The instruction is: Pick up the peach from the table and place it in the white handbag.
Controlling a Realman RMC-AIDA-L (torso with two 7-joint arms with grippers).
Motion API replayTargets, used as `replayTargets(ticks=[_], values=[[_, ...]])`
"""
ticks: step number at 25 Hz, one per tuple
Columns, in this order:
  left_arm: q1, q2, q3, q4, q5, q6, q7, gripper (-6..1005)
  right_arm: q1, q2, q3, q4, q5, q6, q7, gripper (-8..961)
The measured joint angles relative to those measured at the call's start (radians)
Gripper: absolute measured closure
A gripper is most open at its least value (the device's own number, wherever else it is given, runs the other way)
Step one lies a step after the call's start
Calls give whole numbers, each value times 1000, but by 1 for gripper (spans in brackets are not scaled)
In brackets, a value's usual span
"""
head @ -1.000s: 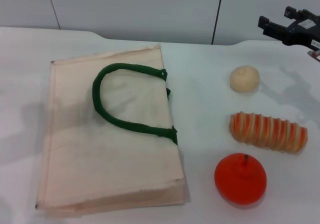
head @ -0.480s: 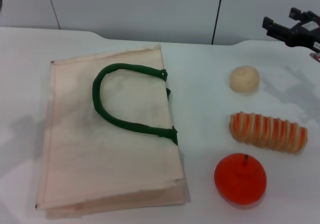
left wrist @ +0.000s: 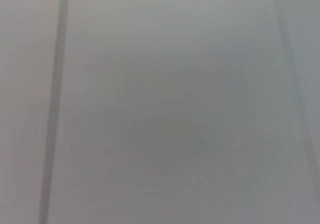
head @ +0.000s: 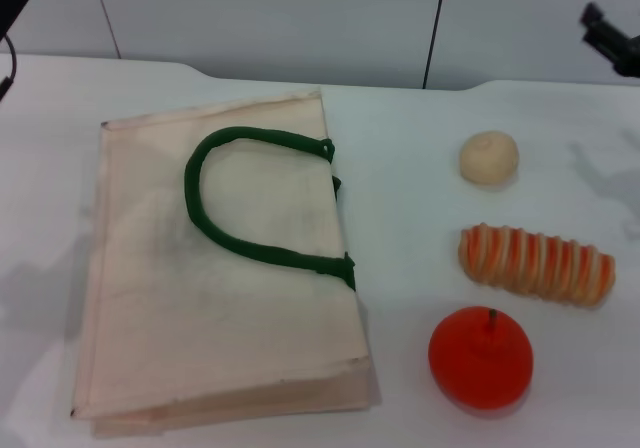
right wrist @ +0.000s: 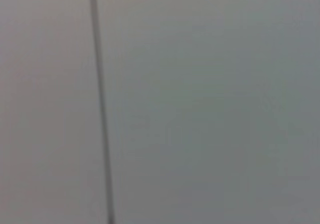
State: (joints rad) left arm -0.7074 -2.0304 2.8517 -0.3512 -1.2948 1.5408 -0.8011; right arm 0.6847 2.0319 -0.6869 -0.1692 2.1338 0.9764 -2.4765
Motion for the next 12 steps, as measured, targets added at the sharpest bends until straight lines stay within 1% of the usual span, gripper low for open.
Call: replayTargets(ticks=[3,5,6,9,12], values=[[24,-1,-1,105,-84,-55,67,385,-3,3,0,94,198,81,-170,59],[31,-3,-1,153,-124,-78,102,385,-4,3,0,148,308,143,-249,59],[33,-4,-1,166,-136,-83,110,385,-5,4,1,184,388,179,-291,59],[49,-5,-1,243,-194,-91,140,385,-5,6,1,197,433,187,-303,59],[61,-5,1,302,-207,-88,157,385,-5,6,1,200,448,186,-301,59]])
